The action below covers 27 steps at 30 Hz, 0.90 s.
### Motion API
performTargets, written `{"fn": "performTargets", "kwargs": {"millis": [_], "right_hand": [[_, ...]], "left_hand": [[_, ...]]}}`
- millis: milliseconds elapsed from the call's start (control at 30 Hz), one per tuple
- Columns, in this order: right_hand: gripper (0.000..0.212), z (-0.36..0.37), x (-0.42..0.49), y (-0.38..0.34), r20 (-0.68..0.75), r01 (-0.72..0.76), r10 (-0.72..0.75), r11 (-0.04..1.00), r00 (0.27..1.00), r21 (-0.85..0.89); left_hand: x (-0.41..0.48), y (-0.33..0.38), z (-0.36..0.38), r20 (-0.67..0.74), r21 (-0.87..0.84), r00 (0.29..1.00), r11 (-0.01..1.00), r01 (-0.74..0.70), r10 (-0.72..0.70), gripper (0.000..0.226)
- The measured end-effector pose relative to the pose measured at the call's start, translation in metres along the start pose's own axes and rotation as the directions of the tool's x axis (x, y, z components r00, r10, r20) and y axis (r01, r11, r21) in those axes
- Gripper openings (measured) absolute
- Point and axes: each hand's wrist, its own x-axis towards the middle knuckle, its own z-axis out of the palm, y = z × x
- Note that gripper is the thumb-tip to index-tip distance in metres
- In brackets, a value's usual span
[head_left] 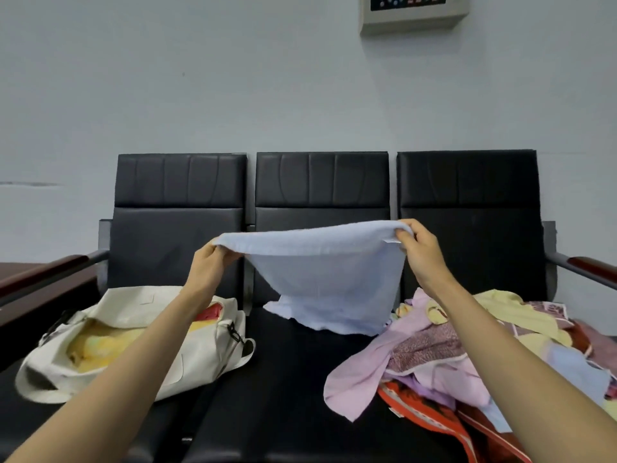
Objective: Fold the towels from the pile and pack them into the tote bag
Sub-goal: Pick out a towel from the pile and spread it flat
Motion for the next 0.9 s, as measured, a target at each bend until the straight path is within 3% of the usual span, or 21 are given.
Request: {"fn": "performTargets", "kwargs": {"millis": [133,267,367,433,533,600,667,733,800,900], "right_hand": [[0.015,-0.015,-0.036,0.009,0.158,-0.168,0.191,0.974,0.969,-0.15],[0.013,-0.026,-0.064,0.019,0.287,-0.396,0.475,0.87,0.832,-0.293],[0.008,-0.03,-0.076,0.036,0.383,-0.551,0.646,0.763,0.66,-0.338],[0.005,-0.027,-0.087,0.055,0.419,-0.611,0.711,0.701,0.564,-0.368],[0.03,-0.017,-0.103,0.099,0.478,-0.722,0.735,0.642,0.482,-0.259],[0.045,-0.011,-0.113,0.128,0.508,-0.644,0.722,0.674,0.47,-0.363],[0.061,-0.01,-0.117,0.153,0.514,-0.369,0.697,0.708,0.5,-0.602],[0.071,-0.008,-0.119,0.166,0.551,-0.145,0.656,0.701,0.516,-0.699],[0.07,-0.007,-0.117,0.174,0.569,-0.049,0.613,0.703,0.549,-0.71],[0.043,-0.005,-0.114,0.187,0.568,0.044,0.487,0.733,0.663,-0.679]], "left_hand": [[-0.037,-0.021,-0.021,-0.061,0.177,0.994,0.979,0.101,-0.091,0.033],[-0.066,-0.036,-0.03,0.067,0.17,0.952,0.943,0.285,-0.3,0.039],[-0.077,-0.061,-0.027,0.084,0.229,0.856,0.846,0.482,-0.51,0.028],[-0.083,-0.087,-0.027,0.091,0.261,0.776,0.767,0.587,-0.625,0.032],[-0.097,-0.126,-0.022,0.103,0.363,0.683,0.666,0.651,-0.723,0.034],[-0.103,-0.15,-0.015,0.081,0.37,0.651,0.629,0.683,-0.755,0.032],[-0.102,-0.167,-0.008,0.048,0.389,0.644,0.608,0.692,-0.763,0.033],[-0.098,-0.176,-0.002,0.035,0.438,0.671,0.615,0.656,-0.741,0.033],[-0.092,-0.18,0.003,0.039,0.503,0.701,0.62,0.602,-0.712,0.032],[-0.085,-0.191,0.005,0.04,0.553,0.721,0.616,0.56,-0.692,0.024]]}}
